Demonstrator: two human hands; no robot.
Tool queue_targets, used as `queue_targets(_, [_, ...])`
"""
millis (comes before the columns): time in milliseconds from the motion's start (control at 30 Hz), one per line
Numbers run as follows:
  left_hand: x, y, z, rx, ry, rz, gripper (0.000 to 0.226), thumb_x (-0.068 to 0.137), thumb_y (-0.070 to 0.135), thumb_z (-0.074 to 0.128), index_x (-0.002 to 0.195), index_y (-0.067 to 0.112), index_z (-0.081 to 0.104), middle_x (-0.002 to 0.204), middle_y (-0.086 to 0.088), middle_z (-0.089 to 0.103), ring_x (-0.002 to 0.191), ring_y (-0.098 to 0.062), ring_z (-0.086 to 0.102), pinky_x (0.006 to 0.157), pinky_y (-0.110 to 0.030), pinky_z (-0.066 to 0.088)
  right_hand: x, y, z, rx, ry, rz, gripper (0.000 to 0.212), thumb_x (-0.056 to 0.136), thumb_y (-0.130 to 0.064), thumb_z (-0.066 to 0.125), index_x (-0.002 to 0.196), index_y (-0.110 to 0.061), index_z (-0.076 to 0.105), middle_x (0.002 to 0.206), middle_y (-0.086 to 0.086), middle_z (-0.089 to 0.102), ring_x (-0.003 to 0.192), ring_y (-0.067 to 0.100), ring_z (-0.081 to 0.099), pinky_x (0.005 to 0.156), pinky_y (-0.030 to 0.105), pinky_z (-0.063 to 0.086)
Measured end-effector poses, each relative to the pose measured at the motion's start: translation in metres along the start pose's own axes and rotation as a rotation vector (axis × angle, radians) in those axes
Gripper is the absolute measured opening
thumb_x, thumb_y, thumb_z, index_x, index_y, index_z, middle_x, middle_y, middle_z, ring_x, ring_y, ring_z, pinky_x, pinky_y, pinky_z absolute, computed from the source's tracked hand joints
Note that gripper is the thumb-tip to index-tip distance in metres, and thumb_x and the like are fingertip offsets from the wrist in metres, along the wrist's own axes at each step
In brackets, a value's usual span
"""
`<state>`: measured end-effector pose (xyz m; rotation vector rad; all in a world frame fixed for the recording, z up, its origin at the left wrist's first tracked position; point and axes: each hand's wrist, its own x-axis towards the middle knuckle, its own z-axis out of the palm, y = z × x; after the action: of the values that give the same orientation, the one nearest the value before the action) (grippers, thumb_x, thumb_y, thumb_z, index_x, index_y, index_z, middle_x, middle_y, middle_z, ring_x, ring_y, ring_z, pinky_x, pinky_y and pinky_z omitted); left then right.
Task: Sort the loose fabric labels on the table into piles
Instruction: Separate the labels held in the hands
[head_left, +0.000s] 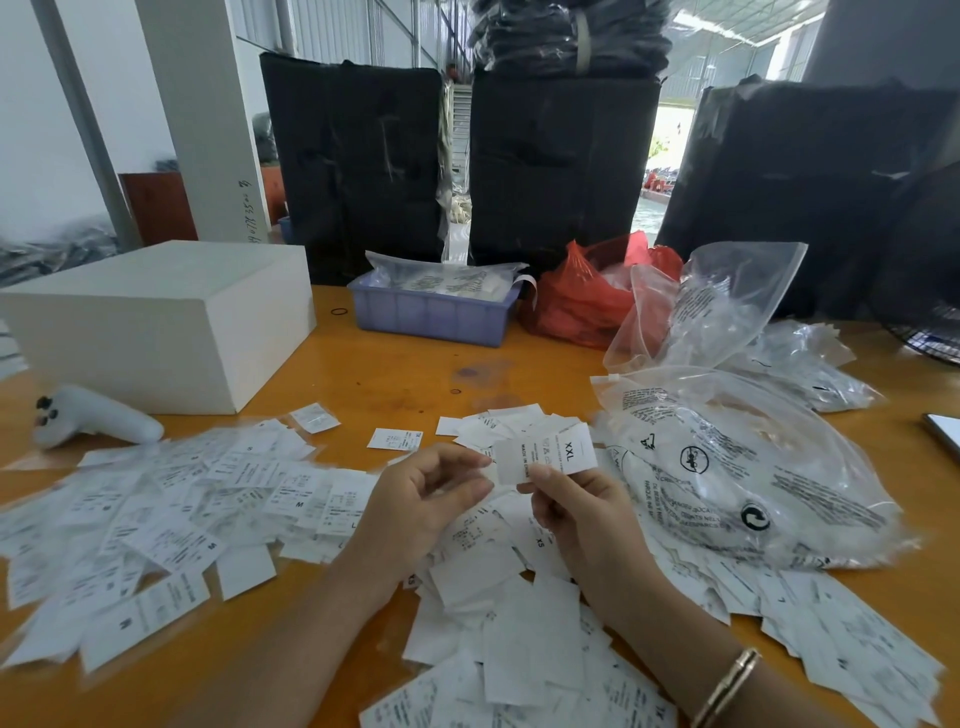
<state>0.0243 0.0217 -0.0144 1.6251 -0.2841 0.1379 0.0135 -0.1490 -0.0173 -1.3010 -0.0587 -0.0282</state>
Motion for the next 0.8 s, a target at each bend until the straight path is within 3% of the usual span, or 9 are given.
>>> queue_targets(267, [0.0001, 0.0021, 0.0006, 0.005, 0.004, 0.016, 0.025, 0.063, 0.035, 0.072, 0.087, 0.029, 0.070, 0.089, 0.023, 0.071, 0.087, 0.008, 0.064, 0.066, -0.002, 0.045, -0.0010, -0.0031, -0.0006, 0.125, 0.010, -0.011, 0.028, 0.059, -0.032, 0.077, 0.067, -0.006, 0.070, 0.057, 0.003, 0.058, 0.052, 0.011, 0.046, 0.054, 0.018, 0.041])
queue_targets(467, [-0.0002, 0.0008, -0.0002, -0.004, 0.013, 0.011, 0.020, 0.069, 0.026, 0.075, 0.089, 0.027, 0.071, 0.089, 0.022, 0.071, 0.087, 0.004, 0.065, 0.066, -0.006, 0.047, -0.0025, -0.0035, 0.0018, 0.005, 0.000, -0.036, 0.025, 0.059, -0.037, 0.075, 0.063, -0.013, 0.073, 0.055, 0.000, 0.056, 0.052, 0.007, 0.047, 0.053, 0.017, 0.041])
queue_targets(633, [0.0005, 0.0002, -0.0003, -0.012, 0.027, -0.001, 0.016, 0.074, 0.017, 0.075, 0.088, 0.025, 0.071, 0.088, 0.017, 0.072, 0.084, 0.002, 0.066, 0.065, -0.007, 0.047, -0.0036, -0.0026, 0.0021, -0.080, 0.013, -0.058, 0.038, 0.061, -0.039, 0.074, 0.078, -0.006, 0.068, 0.058, -0.003, 0.061, 0.053, 0.006, 0.050, 0.053, 0.016, 0.042])
queue_targets(800, [0.0000, 0.0010, -0.0005, -0.011, 0.027, -0.019, 0.016, 0.075, 0.016, 0.075, 0.088, 0.025, 0.072, 0.088, 0.016, 0.072, 0.083, 0.001, 0.066, 0.064, -0.009, 0.049, -0.0037, -0.0037, 0.0024, -0.070, 0.027, -0.080, 0.025, 0.066, -0.033, 0.074, 0.077, -0.011, 0.068, 0.059, -0.004, 0.063, 0.053, 0.006, 0.051, 0.053, 0.017, 0.044])
